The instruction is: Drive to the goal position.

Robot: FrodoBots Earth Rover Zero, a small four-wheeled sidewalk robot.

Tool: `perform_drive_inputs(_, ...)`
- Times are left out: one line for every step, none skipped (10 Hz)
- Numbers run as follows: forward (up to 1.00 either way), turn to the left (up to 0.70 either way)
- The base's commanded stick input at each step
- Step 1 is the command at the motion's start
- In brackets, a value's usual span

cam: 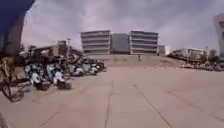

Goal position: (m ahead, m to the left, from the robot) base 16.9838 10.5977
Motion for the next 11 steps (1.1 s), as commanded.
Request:
perform_drive_inputs(1.00, 0.00)
perform_drive_inputs(1.00, 0.00)
perform_drive_inputs(1.00, 0.00)
perform_drive_inputs(1.00, 0.00)
perform_drive_inputs(1.00, 0.00)
perform_drive_inputs(1.00, 0.00)
perform_drive_inputs(1.00, 0.00)
perform_drive_inputs(1.00, 0.00)
perform_drive_inputs(1.00, 0.00)
perform_drive_inputs(1.00, -0.16)
perform_drive_inputs(1.00, -0.28)
